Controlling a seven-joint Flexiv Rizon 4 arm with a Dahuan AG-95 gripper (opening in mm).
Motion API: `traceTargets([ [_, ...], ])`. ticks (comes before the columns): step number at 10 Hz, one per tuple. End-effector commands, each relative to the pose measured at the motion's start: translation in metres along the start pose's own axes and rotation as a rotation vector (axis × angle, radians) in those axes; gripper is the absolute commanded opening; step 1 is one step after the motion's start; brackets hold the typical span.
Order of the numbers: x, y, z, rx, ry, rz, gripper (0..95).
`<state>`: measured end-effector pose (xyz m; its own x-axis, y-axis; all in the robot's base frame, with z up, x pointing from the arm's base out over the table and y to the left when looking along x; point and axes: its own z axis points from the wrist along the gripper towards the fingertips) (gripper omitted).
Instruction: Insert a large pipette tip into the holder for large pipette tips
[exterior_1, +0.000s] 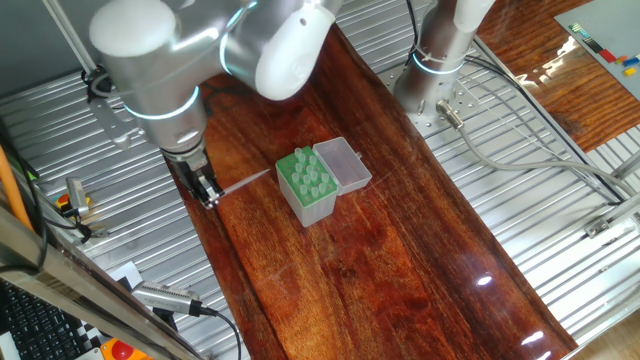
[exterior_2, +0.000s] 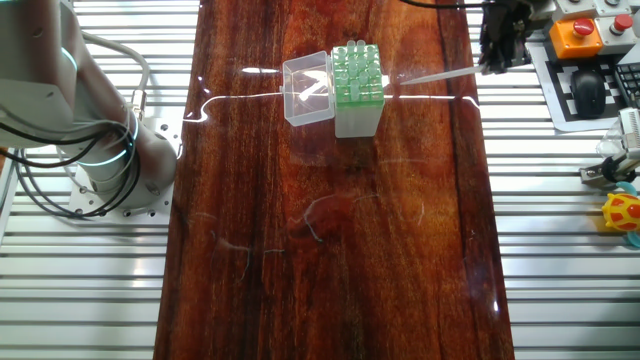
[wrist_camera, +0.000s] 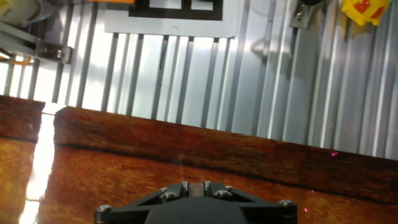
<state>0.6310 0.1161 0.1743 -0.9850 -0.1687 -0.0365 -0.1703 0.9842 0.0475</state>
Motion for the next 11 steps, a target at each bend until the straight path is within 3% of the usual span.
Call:
traceTargets([
  [1, 0.0004, -0.0001, -0.0002, -0.001, 0.005, -0.004, 0.0],
  [11, -0.0003, 0.0028, 0.0024, -0.008, -0.014, -0.024, 0.0],
])
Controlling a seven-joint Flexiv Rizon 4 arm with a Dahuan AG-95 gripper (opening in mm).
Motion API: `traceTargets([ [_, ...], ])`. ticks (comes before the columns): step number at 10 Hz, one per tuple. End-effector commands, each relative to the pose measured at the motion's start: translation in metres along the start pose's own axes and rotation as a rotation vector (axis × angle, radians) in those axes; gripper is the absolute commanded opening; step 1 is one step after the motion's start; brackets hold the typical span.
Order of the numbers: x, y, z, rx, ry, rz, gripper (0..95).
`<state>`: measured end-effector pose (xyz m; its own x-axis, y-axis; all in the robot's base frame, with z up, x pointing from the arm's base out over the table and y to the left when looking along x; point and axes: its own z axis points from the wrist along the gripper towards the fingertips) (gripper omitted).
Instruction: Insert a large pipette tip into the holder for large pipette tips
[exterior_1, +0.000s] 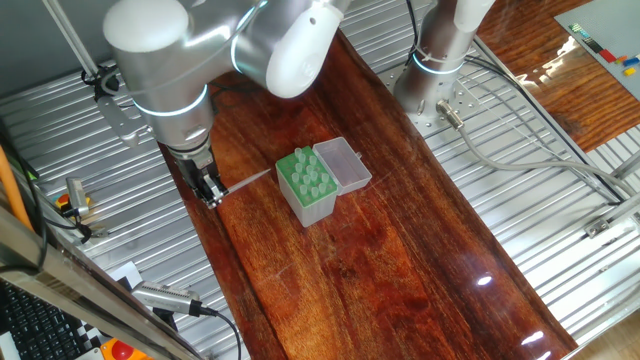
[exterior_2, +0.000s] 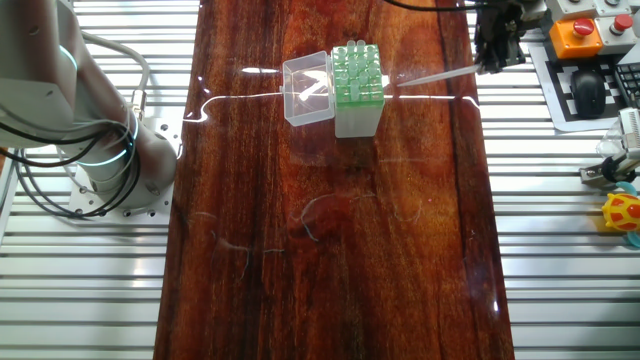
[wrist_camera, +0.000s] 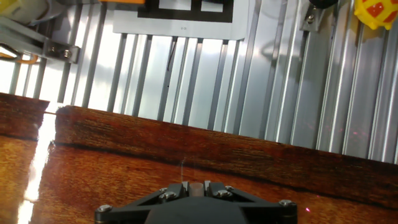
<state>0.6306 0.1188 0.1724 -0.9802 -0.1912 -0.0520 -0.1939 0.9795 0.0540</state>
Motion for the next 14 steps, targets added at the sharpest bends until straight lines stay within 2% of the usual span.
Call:
traceTargets([
  [1, 0.001, 0.000, 0.001, 0.000, -0.004, 0.000, 0.0],
  [4, 0.005, 0.002, 0.004, 0.000, -0.011, 0.006, 0.0],
  [8, 0.017, 0.005, 0.002, 0.001, -0.014, 0.015, 0.0],
  [12, 0.017, 0.005, 0.002, 0.010, -0.010, 0.008, 0.0],
  [14, 0.017, 0.005, 0.002, 0.003, -0.011, -0.006, 0.0],
])
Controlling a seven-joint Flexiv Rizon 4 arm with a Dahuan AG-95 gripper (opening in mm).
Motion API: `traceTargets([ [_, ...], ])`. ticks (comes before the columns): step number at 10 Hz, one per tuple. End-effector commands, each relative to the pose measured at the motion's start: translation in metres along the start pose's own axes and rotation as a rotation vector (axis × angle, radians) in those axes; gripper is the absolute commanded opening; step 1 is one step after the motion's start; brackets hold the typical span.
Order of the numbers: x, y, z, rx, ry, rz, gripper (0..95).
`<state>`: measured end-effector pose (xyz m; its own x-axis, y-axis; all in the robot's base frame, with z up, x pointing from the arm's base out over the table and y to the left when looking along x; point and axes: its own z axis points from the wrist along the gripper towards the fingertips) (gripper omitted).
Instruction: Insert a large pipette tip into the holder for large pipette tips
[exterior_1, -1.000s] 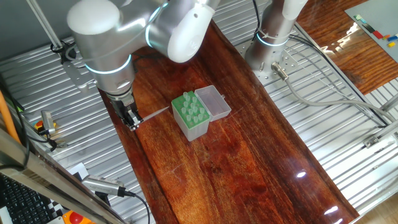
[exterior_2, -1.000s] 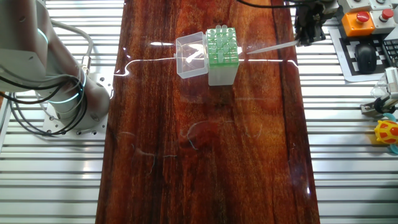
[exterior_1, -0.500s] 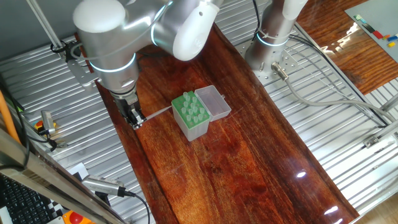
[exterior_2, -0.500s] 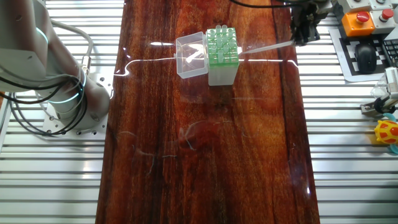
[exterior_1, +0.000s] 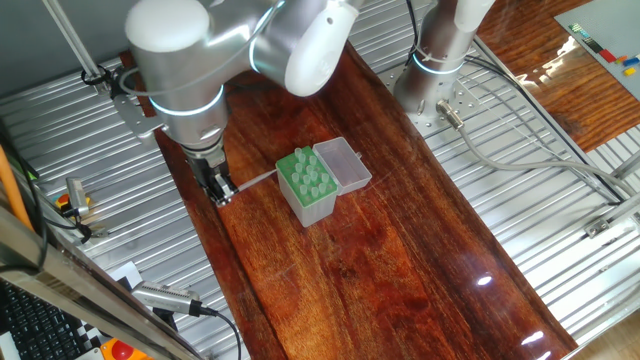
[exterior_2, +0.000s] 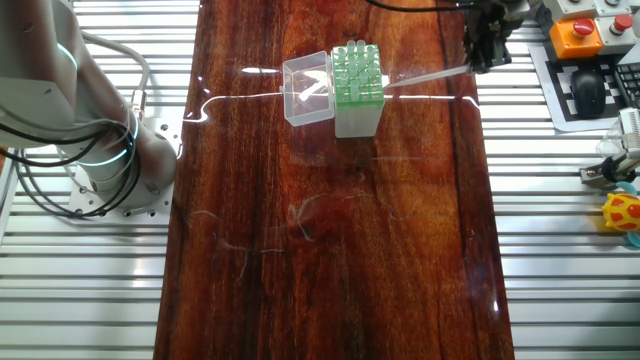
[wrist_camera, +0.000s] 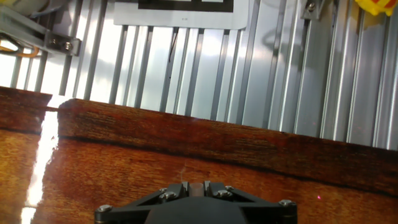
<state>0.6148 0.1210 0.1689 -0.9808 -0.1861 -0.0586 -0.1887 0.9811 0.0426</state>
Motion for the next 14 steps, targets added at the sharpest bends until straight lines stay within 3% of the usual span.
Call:
traceTargets([
  [1, 0.002, 0.000, -0.001, -0.008, -0.006, -0.008, 0.0],
  [6, 0.004, 0.004, -0.005, -0.005, -0.031, 0.024, 0.0],
  [14, 0.019, 0.001, -0.002, -0.002, -0.059, 0.010, 0.0],
])
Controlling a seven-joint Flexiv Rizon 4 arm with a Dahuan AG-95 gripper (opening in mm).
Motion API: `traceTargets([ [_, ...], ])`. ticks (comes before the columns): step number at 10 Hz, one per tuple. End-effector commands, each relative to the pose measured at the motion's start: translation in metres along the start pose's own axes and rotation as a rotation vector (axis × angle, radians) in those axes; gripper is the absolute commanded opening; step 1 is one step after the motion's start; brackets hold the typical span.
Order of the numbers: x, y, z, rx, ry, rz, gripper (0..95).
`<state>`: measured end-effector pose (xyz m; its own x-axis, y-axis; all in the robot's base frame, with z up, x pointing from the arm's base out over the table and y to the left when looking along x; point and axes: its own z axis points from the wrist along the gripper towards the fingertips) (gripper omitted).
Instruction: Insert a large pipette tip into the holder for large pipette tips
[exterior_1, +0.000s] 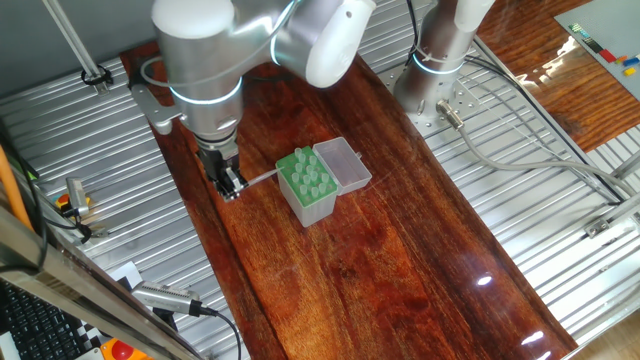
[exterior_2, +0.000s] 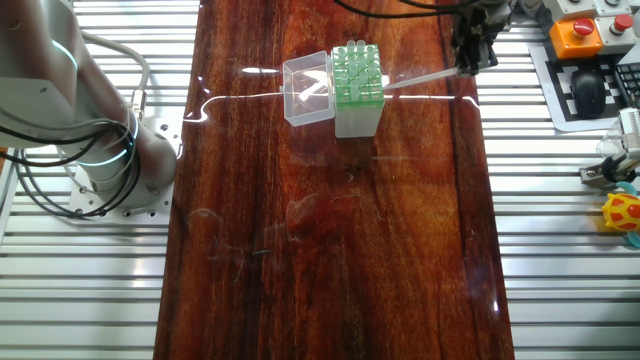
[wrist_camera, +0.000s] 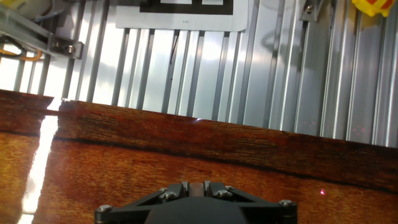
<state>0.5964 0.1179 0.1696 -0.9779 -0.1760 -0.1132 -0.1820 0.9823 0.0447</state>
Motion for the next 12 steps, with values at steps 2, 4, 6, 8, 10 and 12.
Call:
traceTargets([
  [2, 0.0021, 0.0031, -0.0031, 0.001, -0.004, 0.009, 0.0],
  [4, 0.0028, 0.0035, -0.0034, 0.000, -0.005, 0.010, 0.0],
  [6, 0.0038, 0.0042, -0.0042, -0.001, -0.010, 0.010, 0.0],
  [8, 0.0039, 0.0043, -0.0038, 0.003, -0.003, 0.008, 0.0],
  [10, 0.0039, 0.0043, -0.0038, -0.002, 0.009, 0.007, 0.0],
  [12, 0.0039, 0.0043, -0.0038, -0.005, 0.010, -0.002, 0.0],
])
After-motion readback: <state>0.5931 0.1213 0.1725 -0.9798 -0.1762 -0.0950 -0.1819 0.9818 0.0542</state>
